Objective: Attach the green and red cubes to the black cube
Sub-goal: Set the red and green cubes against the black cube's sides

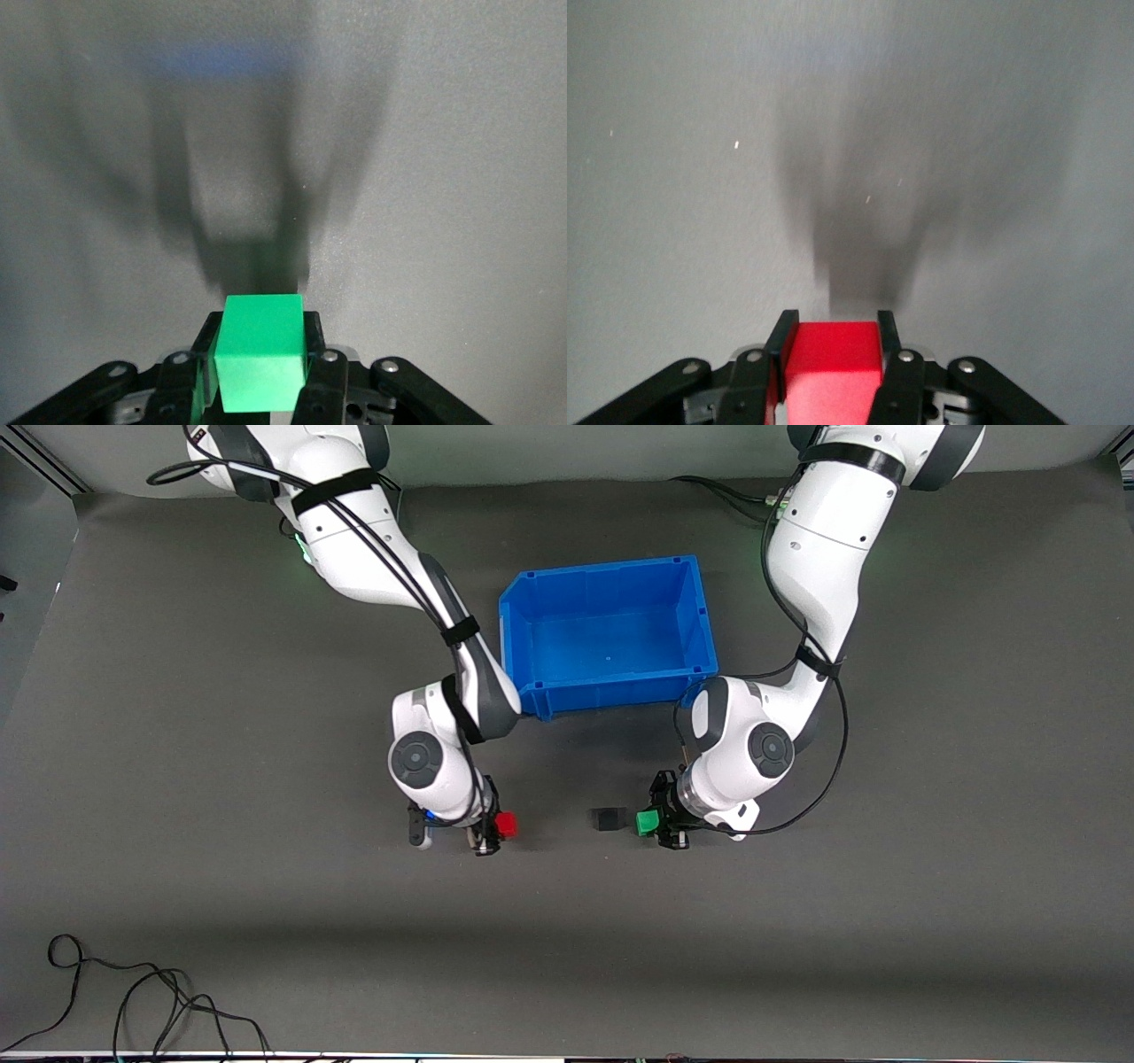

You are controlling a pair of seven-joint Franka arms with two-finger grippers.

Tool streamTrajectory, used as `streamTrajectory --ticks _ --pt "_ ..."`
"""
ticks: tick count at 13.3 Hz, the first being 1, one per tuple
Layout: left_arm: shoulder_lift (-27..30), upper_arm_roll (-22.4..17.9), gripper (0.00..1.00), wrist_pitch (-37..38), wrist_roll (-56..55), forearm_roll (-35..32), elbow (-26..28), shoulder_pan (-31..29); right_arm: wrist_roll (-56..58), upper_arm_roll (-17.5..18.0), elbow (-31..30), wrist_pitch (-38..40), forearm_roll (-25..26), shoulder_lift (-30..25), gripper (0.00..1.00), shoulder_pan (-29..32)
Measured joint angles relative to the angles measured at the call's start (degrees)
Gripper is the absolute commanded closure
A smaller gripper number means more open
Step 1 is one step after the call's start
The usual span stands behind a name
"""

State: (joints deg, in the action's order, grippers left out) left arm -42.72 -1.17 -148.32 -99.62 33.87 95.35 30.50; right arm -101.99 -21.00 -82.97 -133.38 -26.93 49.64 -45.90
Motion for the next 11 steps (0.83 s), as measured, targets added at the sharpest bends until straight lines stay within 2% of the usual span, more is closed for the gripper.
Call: streamTrajectory --ticks 7,11 --pt "-0.40 -0.01 0.92 -0.61 -1.45 -0.02 0.00 1.13 -11.42 0.53 8.79 0.52 0.01 6.32 1.00 -2.70" --pt "-0.78 -0.03 0.92 -1.20 -2.74 -0.03 0.00 1.63 -13.61 2.07 10.87 0.58 0.02 7.70 1.00 -3.40"
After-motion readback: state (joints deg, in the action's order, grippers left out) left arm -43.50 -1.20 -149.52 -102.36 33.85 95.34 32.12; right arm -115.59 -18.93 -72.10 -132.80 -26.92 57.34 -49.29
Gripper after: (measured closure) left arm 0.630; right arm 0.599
